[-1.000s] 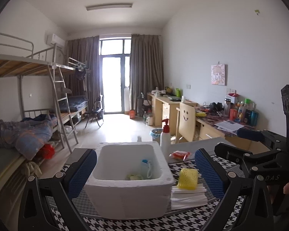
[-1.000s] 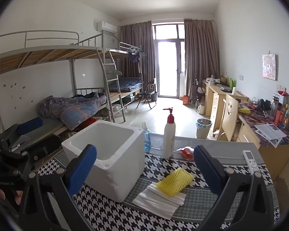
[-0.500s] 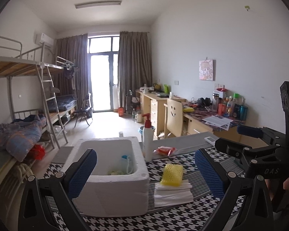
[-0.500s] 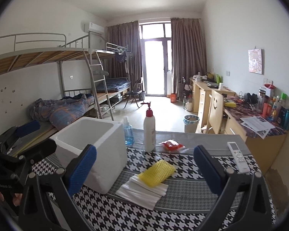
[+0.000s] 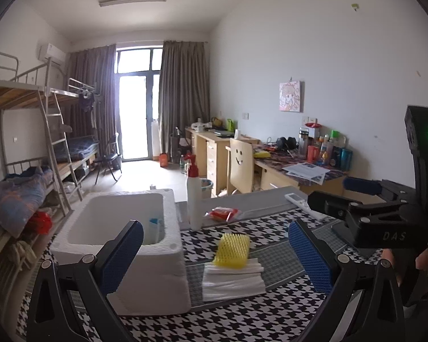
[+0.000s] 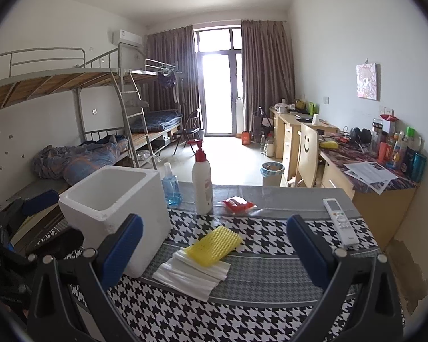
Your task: Organize soft objects
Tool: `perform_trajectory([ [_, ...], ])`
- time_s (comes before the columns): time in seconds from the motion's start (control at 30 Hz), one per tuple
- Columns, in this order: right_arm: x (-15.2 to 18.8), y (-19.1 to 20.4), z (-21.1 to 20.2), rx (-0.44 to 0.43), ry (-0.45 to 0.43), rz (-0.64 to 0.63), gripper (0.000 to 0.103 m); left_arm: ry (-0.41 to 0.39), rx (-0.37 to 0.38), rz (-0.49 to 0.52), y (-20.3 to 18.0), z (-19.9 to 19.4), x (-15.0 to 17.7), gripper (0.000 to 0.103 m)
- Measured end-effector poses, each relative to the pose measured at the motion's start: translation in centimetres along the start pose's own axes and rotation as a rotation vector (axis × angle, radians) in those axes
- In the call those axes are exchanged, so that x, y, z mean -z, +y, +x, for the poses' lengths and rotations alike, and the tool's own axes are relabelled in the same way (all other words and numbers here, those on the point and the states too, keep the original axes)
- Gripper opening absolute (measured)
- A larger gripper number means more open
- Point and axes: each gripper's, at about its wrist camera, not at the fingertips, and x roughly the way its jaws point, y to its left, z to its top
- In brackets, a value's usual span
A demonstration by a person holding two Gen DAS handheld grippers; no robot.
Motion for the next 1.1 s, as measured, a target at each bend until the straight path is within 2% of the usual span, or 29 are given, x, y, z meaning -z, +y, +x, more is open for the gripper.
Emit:
perform_trajectory([
  [0.3, 0.5, -1.4, 0.9, 0.008, 0.025, 0.01, 0.102, 0.033, 0.007, -0.006, -1.0, 1.5, 0.8, 0.102],
  [0.87, 1.9, -3.7, 3.1, -0.014, 0.085, 0.011, 0.102, 0.067, -0.045, -0.004, -2.8, 3.7, 2.5, 0.102],
  [1.1, 2.2, -4.4, 4.3, -0.032, 0.113, 0.02, 0.102, 0.115, -0.065, -0.017, -3.0, 5.2, 3.2, 0.102],
])
